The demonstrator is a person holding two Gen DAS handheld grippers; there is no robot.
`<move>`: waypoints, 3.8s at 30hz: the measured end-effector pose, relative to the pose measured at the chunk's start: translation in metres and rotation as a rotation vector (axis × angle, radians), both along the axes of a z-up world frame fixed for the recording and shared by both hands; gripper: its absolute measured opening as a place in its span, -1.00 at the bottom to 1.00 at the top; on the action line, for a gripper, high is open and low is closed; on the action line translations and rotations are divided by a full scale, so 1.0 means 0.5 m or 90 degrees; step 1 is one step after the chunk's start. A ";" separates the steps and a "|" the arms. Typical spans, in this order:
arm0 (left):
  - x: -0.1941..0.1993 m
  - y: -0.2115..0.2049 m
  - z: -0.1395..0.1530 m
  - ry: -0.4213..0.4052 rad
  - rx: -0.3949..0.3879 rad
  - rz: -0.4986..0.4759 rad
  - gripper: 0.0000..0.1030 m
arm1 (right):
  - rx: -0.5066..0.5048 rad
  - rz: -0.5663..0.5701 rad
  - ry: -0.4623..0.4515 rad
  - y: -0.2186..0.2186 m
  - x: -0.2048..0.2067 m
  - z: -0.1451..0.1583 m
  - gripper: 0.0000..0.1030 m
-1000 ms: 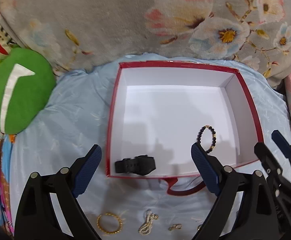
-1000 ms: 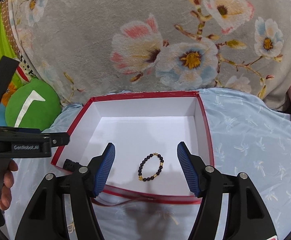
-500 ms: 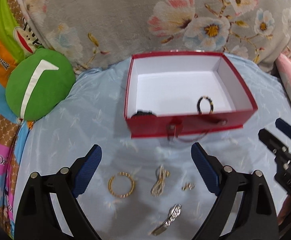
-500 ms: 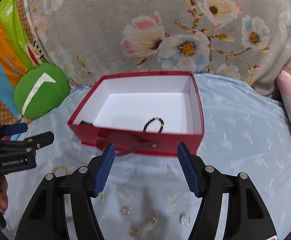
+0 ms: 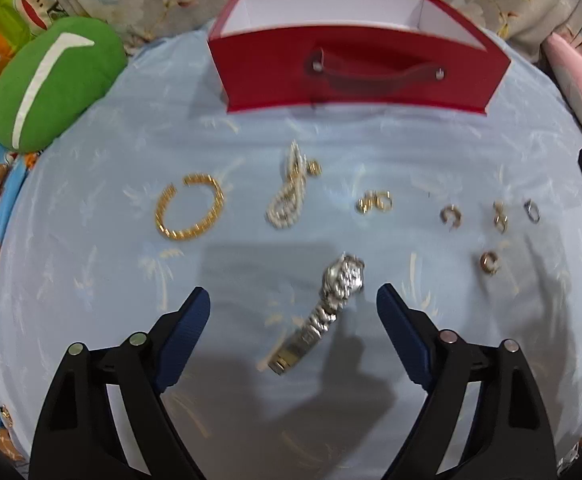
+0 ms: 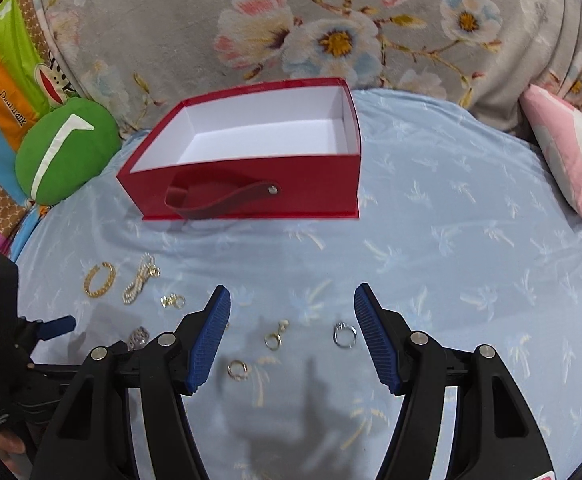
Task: Organize jewelry
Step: 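Grasp the silver wristwatch with the left gripper, then grasp the pearl necklace with the right gripper while the left gripper carries the wristwatch, then open both grippers over the red box to drop the necklace and wristwatch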
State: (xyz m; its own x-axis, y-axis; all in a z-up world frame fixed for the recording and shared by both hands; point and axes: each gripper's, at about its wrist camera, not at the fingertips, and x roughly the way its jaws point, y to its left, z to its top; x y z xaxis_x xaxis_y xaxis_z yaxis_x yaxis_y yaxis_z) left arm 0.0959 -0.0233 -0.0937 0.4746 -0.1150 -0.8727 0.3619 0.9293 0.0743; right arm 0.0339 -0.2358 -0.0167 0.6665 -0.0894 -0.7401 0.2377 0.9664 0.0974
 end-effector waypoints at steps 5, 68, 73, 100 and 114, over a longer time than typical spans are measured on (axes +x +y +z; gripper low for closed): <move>-0.004 0.013 -0.038 0.022 -0.023 0.018 0.40 | 0.006 -0.001 0.022 -0.001 -0.018 -0.026 0.23; 0.017 0.231 0.111 -0.063 -0.180 0.111 -0.80 | 0.101 0.186 0.095 0.286 0.252 -0.154 -0.82; 0.012 0.219 0.119 -0.067 -0.180 0.105 -0.80 | 0.094 0.179 0.083 0.270 0.235 -0.140 -0.82; 0.166 0.028 0.412 -0.296 -0.208 -0.005 -0.80 | 0.015 0.087 -0.185 0.005 0.233 0.225 -0.82; 0.343 -0.127 0.384 -0.282 -0.196 -0.035 -0.80 | 0.035 0.062 -0.146 -0.080 0.393 0.166 -0.82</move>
